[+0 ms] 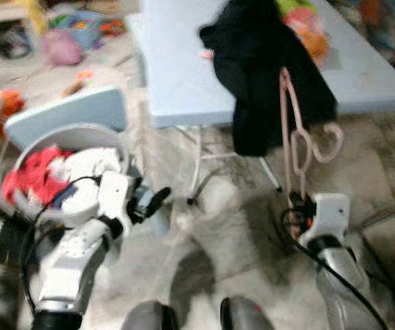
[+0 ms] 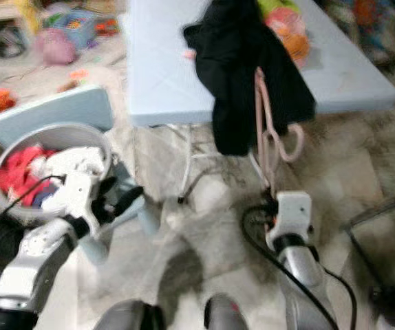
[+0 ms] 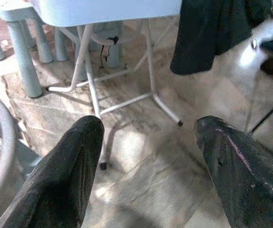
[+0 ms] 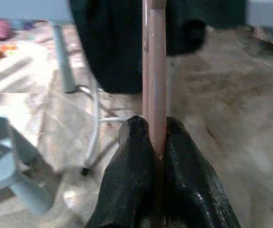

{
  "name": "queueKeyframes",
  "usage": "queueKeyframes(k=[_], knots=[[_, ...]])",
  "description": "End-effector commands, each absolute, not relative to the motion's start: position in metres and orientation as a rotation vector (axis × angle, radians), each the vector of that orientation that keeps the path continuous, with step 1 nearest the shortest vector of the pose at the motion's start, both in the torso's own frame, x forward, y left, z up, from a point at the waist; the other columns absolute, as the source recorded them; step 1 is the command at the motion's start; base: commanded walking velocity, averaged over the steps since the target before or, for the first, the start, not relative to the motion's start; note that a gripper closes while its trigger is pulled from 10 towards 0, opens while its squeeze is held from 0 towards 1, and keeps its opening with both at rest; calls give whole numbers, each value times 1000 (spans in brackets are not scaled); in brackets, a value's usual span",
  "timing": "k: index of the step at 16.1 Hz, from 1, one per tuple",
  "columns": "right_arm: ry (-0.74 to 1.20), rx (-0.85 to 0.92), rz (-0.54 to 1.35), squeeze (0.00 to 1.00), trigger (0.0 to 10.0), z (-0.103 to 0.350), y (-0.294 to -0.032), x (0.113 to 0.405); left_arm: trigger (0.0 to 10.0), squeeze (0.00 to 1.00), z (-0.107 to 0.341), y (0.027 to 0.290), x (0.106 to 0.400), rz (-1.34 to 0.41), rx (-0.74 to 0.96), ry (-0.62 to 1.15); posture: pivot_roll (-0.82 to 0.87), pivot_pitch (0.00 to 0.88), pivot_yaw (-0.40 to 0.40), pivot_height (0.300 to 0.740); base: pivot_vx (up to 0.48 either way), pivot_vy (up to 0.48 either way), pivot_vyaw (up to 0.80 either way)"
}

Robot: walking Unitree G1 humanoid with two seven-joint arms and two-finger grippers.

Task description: Hang hanger

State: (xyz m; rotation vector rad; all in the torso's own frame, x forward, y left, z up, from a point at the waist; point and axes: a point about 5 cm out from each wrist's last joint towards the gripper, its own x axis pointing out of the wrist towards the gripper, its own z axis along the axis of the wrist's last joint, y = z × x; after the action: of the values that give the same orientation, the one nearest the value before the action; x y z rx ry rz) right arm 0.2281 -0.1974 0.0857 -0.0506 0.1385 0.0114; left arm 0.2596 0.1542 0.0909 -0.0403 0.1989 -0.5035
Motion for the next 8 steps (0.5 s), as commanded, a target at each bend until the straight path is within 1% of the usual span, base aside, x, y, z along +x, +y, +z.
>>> queueKeyframes(k=[1, 6, 7, 8], knots=[[149, -62, -26, 0, 10000, 87, -206, 224, 10000, 0, 93, 147, 259, -536, -41, 197, -83, 128, 3, 740, 0, 405, -800], [154, -71, -33, 0, 10000, 86, -206, 227, 10000, 0, 94, 148, 262, -537, -32, 197, -85, 117, 3, 740, 0, 408, -800], [149, -69, -37, 0, 10000, 87, -207, 227, 10000, 0, 94, 148, 262, -534, -21, 196, -85, 117, 3, 740, 0, 0, -613], [153, -76, -45, 0, 10000, 86, -207, 227, 10000, 0, 93, 148, 262, -538, -18, 189, -86, 113, 3, 740, 0, 0, 0]])
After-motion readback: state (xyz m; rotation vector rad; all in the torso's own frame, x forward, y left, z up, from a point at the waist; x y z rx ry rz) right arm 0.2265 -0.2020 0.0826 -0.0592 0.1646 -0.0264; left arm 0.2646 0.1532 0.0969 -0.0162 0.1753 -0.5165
